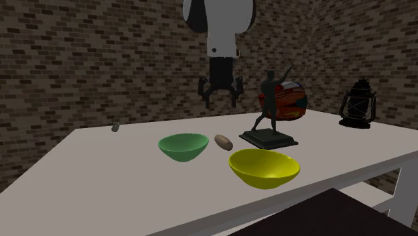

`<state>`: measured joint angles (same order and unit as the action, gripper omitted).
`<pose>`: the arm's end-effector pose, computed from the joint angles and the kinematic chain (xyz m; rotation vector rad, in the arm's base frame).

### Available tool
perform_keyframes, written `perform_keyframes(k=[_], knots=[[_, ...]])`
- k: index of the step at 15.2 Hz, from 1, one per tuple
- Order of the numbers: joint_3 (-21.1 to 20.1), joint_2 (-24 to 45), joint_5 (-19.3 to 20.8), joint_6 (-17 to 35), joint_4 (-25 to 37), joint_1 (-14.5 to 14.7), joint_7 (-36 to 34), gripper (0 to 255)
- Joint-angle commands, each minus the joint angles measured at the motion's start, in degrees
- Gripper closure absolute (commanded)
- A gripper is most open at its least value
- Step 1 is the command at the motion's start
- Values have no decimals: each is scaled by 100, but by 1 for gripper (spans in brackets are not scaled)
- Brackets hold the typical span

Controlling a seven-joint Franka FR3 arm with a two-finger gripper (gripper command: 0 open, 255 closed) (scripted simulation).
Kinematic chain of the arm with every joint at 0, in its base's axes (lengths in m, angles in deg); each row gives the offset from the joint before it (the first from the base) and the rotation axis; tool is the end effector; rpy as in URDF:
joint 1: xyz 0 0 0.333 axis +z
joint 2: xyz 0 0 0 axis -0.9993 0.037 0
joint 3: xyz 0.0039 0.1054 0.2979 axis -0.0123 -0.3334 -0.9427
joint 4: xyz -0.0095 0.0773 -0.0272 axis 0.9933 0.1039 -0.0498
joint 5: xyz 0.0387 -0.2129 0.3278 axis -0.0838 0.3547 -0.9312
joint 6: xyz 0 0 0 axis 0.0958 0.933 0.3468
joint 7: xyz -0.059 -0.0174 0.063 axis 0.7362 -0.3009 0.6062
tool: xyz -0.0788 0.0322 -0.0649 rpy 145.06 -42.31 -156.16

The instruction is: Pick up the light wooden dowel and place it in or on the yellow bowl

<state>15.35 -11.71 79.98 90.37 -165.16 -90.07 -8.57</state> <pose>0.5464 -0.0855 0.3313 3.1096 -0.3022 0.0212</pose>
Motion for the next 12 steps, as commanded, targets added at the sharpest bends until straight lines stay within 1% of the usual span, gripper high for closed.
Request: perform_keyframes(k=[1,7,12], knots=[[24,451,8,168,266,-35,33,0],[76,1791,22,385,1333,-151,99,0],[111,2930,32,373,2445,-270,133,0]])
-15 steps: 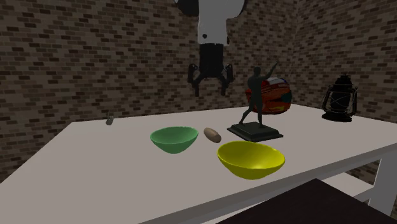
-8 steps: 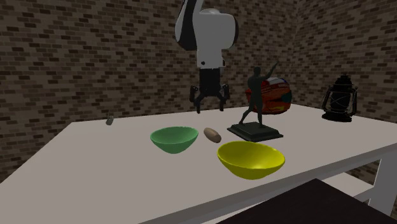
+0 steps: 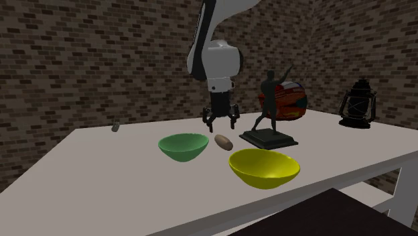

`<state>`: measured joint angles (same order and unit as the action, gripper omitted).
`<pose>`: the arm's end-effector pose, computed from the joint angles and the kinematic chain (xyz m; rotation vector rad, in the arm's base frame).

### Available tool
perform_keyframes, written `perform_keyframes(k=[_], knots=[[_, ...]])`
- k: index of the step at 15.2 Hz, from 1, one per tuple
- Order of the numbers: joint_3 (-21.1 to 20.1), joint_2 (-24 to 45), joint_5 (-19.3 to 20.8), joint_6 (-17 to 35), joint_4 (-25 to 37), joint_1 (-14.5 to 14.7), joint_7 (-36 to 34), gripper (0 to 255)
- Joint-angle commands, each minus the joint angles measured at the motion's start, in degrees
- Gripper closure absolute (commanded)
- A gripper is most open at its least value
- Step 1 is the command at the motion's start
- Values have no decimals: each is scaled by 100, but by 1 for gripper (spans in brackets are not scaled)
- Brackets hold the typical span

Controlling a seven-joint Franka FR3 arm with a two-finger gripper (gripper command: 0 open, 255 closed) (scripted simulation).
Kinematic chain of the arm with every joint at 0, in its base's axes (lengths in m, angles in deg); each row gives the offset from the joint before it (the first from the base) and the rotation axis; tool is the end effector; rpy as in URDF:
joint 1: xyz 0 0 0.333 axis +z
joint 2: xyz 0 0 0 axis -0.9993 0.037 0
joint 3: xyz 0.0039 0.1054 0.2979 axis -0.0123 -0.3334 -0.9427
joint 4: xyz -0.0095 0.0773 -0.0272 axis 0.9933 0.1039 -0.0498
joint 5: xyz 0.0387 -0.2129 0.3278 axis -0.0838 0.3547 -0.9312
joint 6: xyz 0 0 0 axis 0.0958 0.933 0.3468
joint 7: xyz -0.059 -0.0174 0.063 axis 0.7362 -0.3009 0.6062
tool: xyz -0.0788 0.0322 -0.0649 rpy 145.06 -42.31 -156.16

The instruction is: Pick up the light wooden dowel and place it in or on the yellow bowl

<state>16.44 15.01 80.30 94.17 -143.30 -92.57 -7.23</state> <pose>0.6419 -0.1361 0.2161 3.0439 -0.3150 -0.0122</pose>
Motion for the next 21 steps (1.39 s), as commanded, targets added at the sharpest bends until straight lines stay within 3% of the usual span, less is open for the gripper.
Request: perform_keyframes(k=[1,9,17,18,21], knots=[[10,492,3,-33,510,-47,3,0],[-16,1023,-26,267,740,-117,24,0],[-18,1059,-28,289,753,-122,25,0],[-18,1059,-28,289,753,-122,25,255],[-18,1060,-28,289,753,-122,26,255]])
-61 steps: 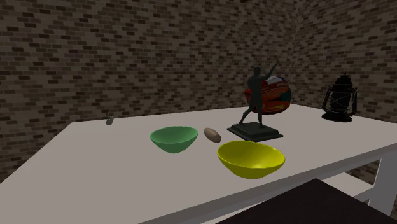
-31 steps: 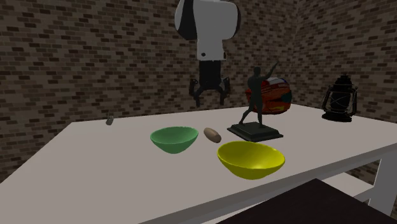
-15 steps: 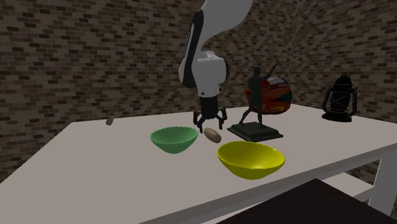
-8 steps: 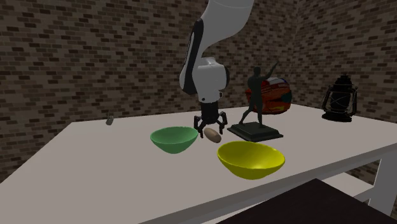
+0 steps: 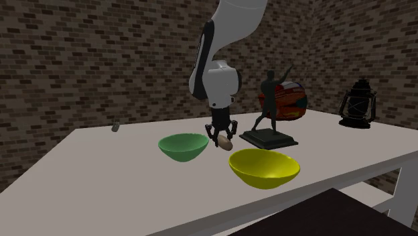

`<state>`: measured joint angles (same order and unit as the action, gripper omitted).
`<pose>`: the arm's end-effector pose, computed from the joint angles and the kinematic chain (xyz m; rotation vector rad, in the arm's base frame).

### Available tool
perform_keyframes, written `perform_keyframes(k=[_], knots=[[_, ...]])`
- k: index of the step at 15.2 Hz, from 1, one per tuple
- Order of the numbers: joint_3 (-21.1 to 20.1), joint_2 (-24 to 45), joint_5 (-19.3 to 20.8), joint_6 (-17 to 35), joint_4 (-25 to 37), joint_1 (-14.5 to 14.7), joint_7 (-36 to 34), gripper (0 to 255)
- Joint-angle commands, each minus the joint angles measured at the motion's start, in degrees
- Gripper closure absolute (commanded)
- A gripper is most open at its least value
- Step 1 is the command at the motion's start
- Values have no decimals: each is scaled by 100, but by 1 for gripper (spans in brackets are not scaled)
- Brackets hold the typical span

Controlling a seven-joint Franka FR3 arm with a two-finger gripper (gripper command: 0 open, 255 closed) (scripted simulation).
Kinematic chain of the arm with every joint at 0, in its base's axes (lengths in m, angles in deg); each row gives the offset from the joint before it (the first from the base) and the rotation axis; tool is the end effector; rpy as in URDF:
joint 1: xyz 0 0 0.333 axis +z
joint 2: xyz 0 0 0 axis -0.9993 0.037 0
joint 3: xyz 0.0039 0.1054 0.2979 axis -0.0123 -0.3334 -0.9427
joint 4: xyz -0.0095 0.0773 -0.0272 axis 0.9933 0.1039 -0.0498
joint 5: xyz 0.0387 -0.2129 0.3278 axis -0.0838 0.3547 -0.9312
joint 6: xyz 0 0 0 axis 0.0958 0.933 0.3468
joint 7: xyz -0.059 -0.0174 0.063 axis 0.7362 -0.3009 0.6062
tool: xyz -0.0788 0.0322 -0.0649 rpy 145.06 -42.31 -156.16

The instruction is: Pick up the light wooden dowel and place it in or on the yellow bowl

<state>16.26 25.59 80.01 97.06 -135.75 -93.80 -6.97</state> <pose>0.6620 -0.1506 0.1509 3.0301 -0.3172 -0.0180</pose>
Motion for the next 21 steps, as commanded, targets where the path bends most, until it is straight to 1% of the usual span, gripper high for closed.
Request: perform_keyframes(k=[1,6,21], knots=[[-1,2,0,-1,0,0,0,255],[-1,1,0,1,-2,1,0,255],[64,-840,63,-701,-138,58,26,255]])
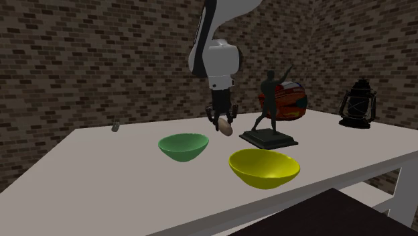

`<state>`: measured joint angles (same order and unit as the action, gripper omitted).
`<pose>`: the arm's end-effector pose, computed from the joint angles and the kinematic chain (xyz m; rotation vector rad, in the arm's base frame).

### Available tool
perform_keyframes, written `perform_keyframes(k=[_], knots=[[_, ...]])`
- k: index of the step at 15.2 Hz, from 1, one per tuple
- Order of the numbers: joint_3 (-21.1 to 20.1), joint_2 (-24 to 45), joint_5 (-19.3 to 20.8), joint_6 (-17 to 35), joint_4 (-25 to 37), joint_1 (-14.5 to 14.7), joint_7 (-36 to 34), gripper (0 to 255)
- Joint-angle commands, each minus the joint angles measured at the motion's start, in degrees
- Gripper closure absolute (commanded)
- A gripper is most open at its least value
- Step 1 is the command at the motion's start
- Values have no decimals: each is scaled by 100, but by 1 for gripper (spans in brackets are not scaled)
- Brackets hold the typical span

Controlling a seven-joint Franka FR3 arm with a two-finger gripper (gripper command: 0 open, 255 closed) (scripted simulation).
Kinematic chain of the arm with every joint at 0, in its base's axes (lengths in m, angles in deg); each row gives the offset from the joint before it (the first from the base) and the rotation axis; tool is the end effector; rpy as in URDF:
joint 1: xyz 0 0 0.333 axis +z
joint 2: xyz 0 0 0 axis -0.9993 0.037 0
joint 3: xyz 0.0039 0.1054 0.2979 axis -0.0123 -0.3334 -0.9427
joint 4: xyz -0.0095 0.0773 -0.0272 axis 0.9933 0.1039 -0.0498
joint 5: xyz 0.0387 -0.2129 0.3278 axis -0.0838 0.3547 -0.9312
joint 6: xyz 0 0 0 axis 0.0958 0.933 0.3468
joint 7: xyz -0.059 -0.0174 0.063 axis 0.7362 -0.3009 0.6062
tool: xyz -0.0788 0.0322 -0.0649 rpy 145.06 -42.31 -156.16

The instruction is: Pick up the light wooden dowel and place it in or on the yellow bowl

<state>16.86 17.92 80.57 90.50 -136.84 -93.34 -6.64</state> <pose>0.6628 -0.1514 0.2240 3.0302 -0.3167 -0.0183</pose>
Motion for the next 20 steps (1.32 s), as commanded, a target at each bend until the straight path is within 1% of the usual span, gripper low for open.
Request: perform_keyframes(k=[1,14,20], knots=[[9,-123,11,-96,-28,16,-6,255],[52,-704,64,-810,109,52,17,255],[155,-1968,277,-75,-1885,176,-87,255]])
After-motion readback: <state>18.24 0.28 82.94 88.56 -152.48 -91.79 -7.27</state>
